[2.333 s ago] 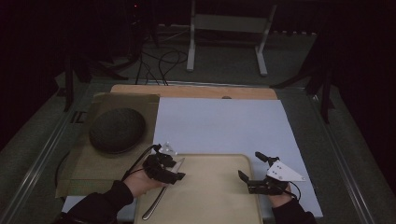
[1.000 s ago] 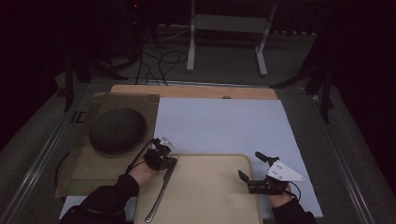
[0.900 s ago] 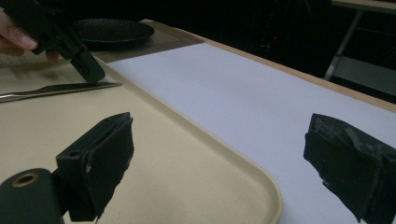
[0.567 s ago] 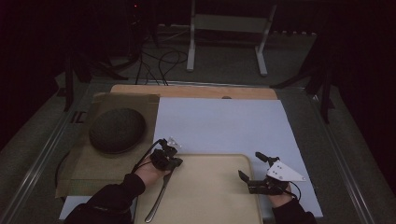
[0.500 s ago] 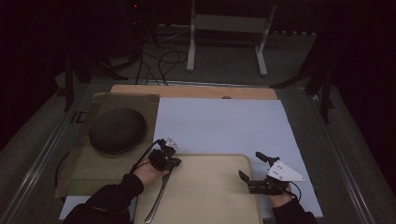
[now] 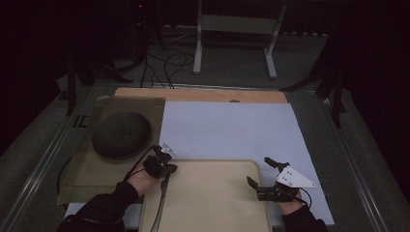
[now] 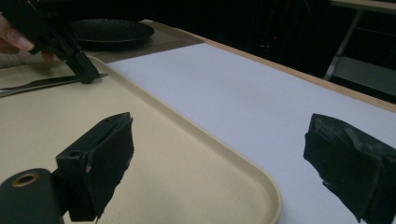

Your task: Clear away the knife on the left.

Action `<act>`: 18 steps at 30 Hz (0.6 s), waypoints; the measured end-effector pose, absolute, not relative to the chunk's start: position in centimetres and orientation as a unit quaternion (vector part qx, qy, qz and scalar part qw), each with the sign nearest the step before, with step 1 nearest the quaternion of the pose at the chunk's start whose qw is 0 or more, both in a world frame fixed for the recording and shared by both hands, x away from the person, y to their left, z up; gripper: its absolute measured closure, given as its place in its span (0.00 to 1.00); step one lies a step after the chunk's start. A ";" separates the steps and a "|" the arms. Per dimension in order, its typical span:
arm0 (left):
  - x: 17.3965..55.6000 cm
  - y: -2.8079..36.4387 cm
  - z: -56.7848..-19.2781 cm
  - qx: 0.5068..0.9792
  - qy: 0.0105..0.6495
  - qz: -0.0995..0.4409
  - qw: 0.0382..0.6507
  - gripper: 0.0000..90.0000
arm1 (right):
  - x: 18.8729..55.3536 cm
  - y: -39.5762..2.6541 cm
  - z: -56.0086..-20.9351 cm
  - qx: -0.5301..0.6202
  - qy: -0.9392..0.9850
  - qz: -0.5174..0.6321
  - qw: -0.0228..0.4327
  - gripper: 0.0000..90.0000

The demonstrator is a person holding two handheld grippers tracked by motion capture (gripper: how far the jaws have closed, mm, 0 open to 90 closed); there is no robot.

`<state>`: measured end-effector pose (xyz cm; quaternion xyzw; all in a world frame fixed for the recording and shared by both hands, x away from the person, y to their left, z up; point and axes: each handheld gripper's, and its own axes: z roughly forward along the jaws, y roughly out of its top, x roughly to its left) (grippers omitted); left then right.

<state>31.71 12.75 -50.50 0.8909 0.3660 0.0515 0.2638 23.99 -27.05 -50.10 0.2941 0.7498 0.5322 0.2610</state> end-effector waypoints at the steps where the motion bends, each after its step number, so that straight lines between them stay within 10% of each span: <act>1: 31.6 13.0 -50.5 0.890 0.368 0.049 0.264 1.00 | 24.0 -27.0 -50.1 0.293 0.750 0.532 0.262 0.09; 18: 31.3 15.3 -49.3 0.870 0.375 0.056 0.315 0.96 | 24.0 -27.1 -50.1 0.295 0.748 0.533 0.262 0.09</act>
